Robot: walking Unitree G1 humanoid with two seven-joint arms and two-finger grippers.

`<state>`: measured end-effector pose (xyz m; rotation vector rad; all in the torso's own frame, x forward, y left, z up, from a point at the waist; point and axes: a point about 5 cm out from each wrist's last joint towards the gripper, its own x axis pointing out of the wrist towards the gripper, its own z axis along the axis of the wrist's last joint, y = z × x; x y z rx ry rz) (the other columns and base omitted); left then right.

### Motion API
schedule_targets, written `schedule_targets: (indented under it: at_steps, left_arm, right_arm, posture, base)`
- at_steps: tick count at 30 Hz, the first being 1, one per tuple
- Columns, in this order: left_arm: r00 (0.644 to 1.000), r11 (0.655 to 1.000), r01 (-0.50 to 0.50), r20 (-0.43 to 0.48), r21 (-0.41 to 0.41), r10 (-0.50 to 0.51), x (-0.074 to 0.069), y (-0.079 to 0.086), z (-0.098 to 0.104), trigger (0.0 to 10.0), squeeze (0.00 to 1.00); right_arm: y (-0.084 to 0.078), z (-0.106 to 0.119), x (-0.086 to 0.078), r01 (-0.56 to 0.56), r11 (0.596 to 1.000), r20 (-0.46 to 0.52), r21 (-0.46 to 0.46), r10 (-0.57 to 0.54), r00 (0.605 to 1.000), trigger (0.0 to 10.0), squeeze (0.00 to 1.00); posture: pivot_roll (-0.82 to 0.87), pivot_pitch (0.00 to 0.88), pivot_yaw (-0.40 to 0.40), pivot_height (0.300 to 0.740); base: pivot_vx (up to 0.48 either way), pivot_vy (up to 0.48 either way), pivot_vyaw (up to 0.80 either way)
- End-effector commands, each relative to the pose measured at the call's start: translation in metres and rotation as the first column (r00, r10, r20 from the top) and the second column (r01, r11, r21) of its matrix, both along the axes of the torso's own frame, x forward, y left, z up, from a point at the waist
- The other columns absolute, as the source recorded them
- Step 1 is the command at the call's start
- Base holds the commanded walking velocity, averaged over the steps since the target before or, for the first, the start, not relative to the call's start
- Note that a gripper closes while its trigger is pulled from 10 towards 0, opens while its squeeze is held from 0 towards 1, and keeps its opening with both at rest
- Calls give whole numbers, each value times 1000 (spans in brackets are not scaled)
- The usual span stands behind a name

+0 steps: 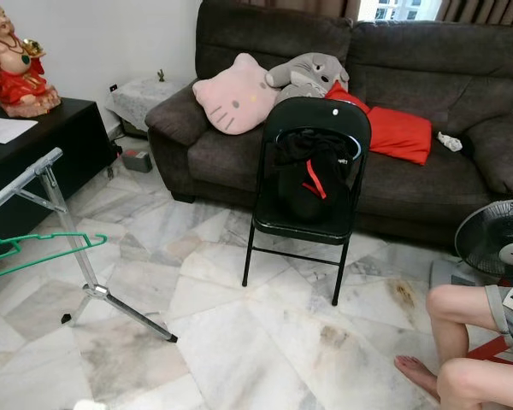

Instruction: Hang hanger

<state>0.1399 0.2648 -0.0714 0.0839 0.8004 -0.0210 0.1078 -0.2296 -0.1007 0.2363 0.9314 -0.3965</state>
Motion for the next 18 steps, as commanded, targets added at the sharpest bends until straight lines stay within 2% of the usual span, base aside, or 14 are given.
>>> schedule_targets:
  at_steps: [1, 8, 11, 18]
  left_arm:
    - [1000, 1000, 13, -11, -1, -13, 1, -2, -1, 10000, 0]
    - [999, 999, 46, -12, -25, -46, 8, -12, -2, 10000, 0]
    - [997, 997, 69, -15, -30, -69, 8, -15, -2, 10000, 0]
    - [996, 996, 88, -25, -34, -89, 7, -16, -3, 10000, 0]
  right_arm:
    - [-3, -2, -7, 15, 1000, -34, 1, -15, 999, 10000, 0]
    - [-5, -6, -22, 23, 1000, -88, 18, -21, 996, 10000, 0]
    - [0, -5, -15, 14, 1000, -63, 17, -13, 998, 10000, 0]
    - [1, -5, -14, 17, 1000, -57, 18, -16, 998, 10000, 0]
  posture:
    - [-52, 0, -6, 740]
    - [-57, 0, 3, 740]
    - [-60, 0, 7, 740]
    - [-61, 0, 9, 740]
  base:
    - [0, 0, 0]
    - [0, 0, 0]
    - [0, 0, 0]
    - [0, 0, 0]
